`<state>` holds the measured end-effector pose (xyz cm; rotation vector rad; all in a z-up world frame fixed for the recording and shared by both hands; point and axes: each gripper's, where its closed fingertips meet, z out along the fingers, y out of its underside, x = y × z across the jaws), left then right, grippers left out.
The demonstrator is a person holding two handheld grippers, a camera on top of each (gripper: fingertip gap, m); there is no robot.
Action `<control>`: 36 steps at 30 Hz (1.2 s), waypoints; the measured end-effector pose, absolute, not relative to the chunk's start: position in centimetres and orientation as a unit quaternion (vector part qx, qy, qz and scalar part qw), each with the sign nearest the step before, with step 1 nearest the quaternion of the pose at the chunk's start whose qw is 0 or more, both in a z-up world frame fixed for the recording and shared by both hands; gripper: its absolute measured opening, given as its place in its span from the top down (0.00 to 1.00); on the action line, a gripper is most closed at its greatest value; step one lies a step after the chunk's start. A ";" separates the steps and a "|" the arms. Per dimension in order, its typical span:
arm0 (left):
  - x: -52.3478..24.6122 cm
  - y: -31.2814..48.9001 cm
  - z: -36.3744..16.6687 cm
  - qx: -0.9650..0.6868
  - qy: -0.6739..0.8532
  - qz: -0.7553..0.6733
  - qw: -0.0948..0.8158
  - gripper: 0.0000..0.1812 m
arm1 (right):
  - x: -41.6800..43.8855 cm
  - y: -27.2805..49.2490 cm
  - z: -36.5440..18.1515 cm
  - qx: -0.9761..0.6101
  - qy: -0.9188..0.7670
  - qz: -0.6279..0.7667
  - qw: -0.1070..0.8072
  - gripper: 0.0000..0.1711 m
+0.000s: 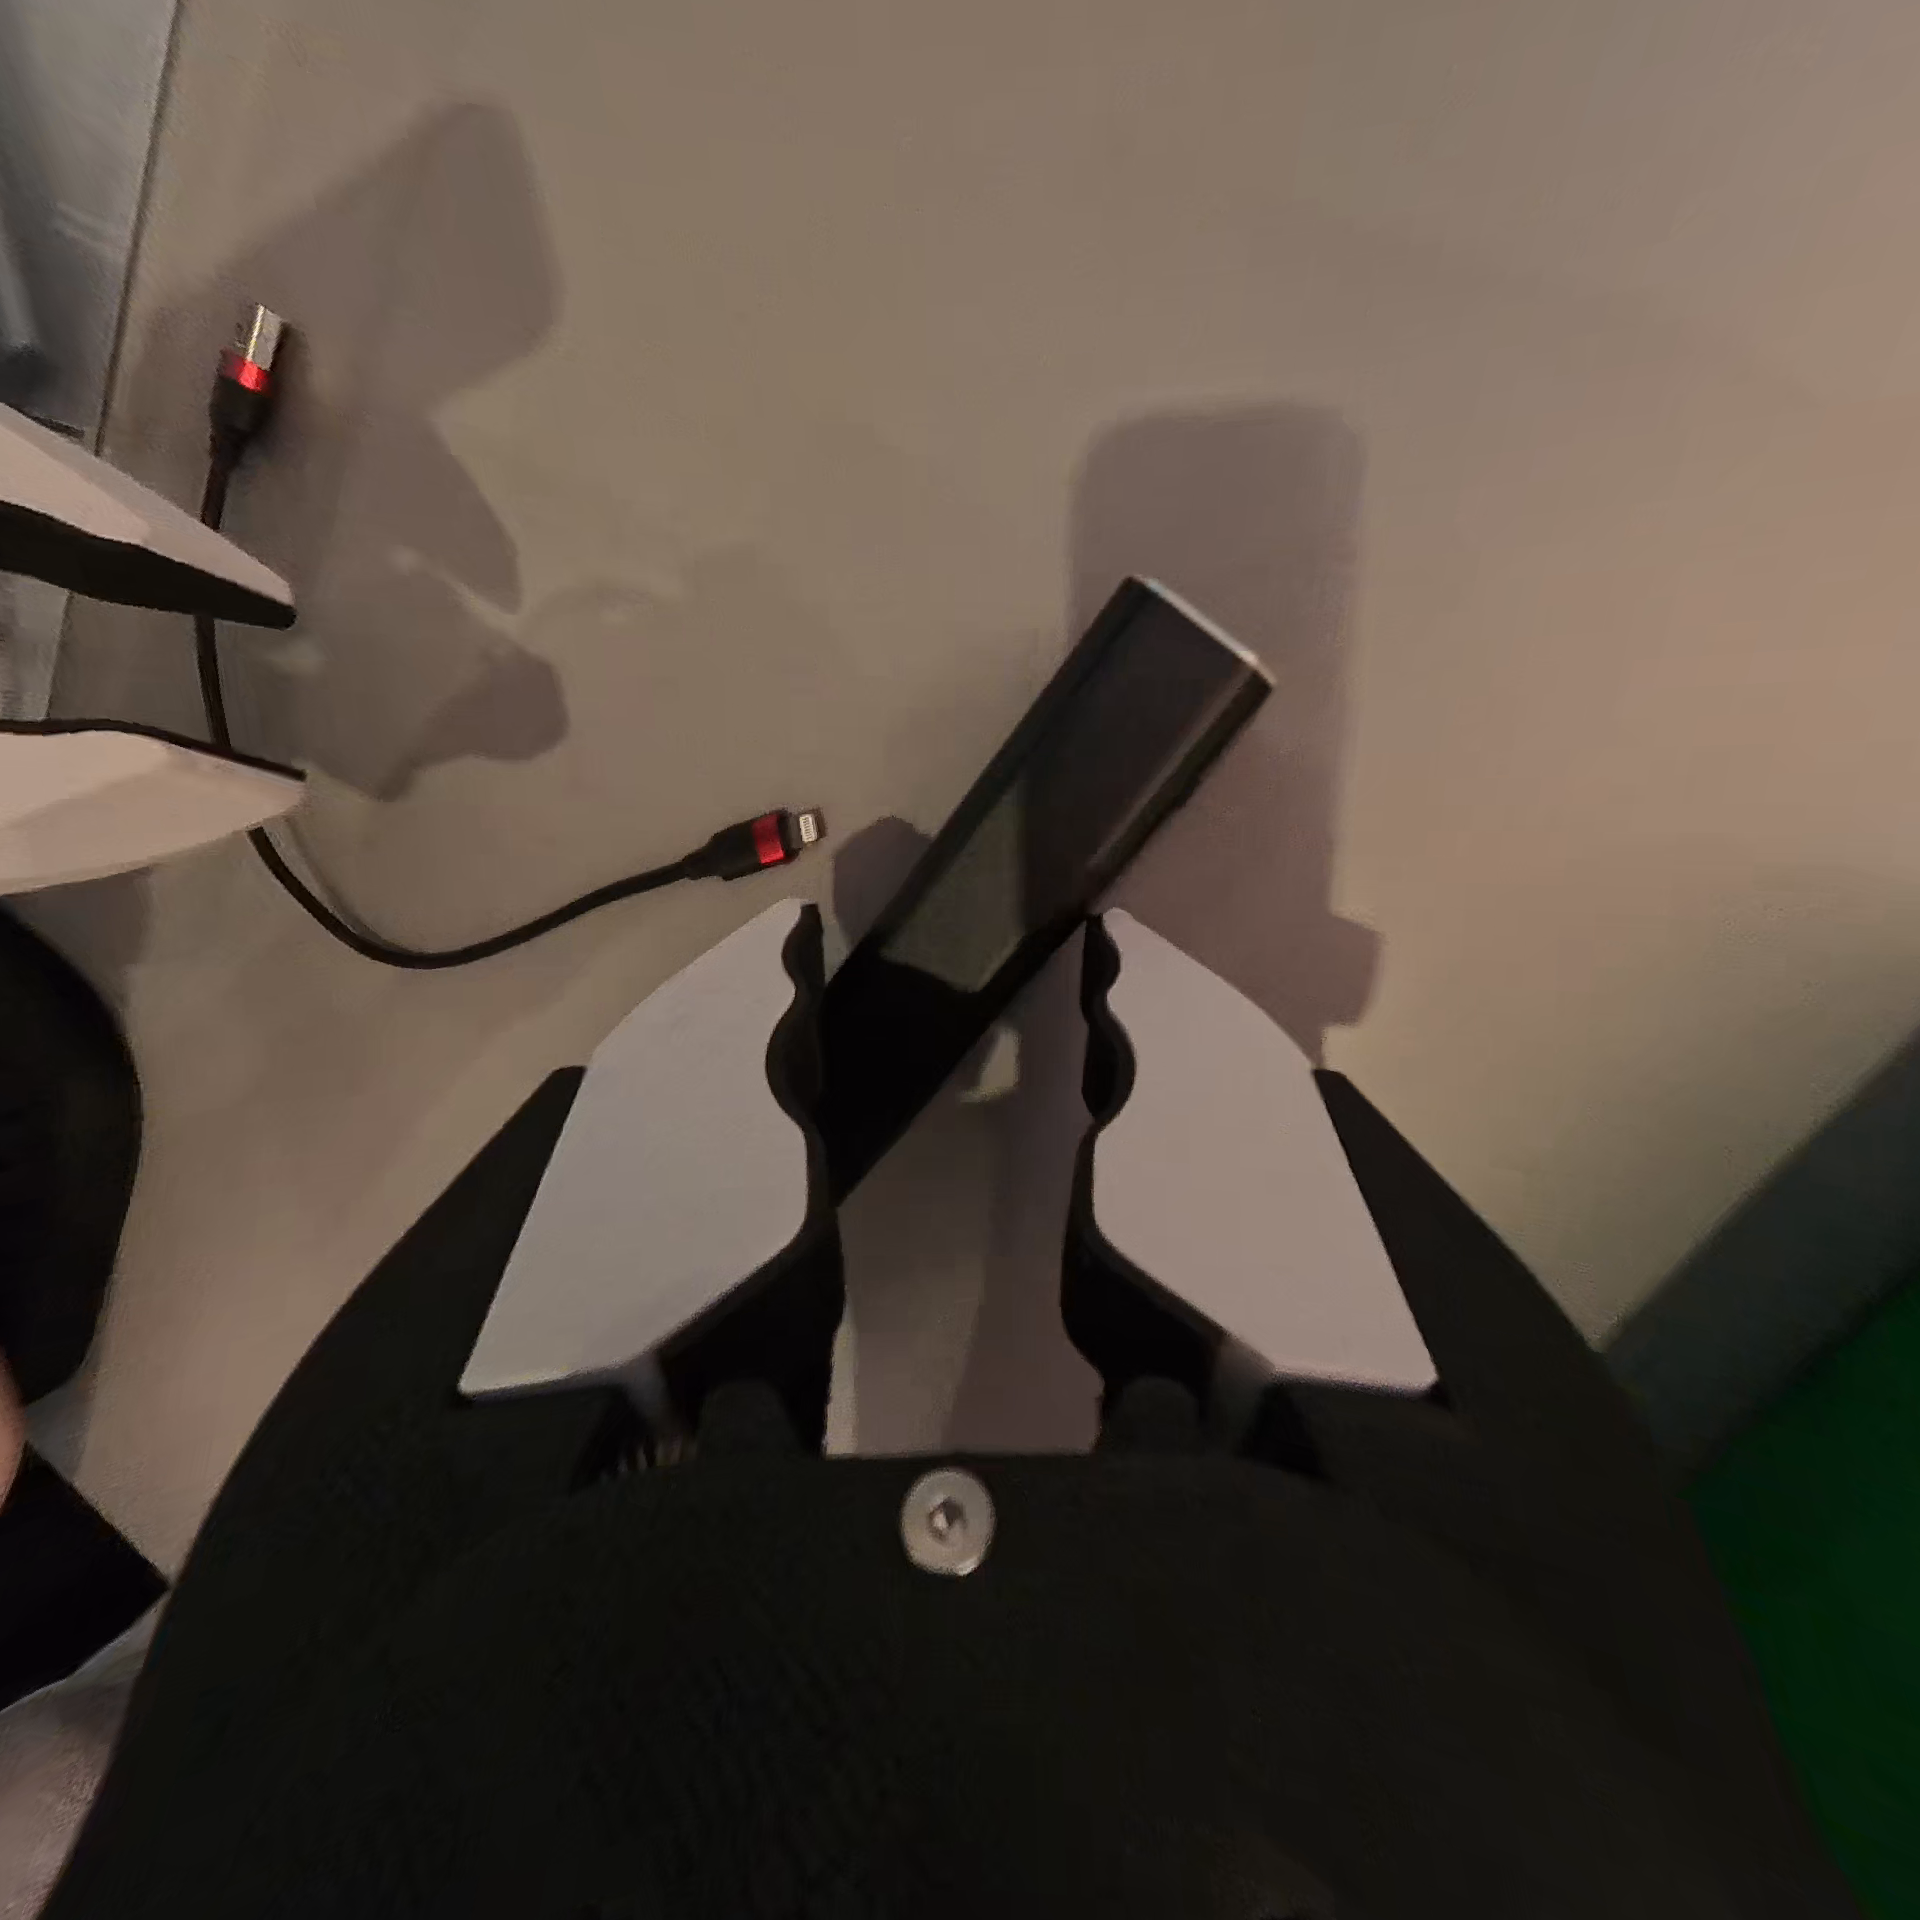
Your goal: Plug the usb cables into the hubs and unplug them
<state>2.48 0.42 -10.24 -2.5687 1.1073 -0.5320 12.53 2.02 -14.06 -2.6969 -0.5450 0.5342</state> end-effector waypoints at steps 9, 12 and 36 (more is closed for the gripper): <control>3.1 1.4 -8.7 -0.885 0.372 -0.199 0.197 0.88 | 16.3 -0.8 -14.3 -0.958 -0.266 0.001 0.108 0.80; 3.2 1.3 -8.5 -0.883 0.375 -0.197 0.201 0.88 | 16.9 -0.9 -16.0 -0.954 -0.287 -0.028 0.079 0.78; 8.8 -3.8 4.8 -0.542 0.386 -0.691 0.282 0.76 | 4.6 -4.3 1.4 -0.633 -0.379 0.573 0.356 0.82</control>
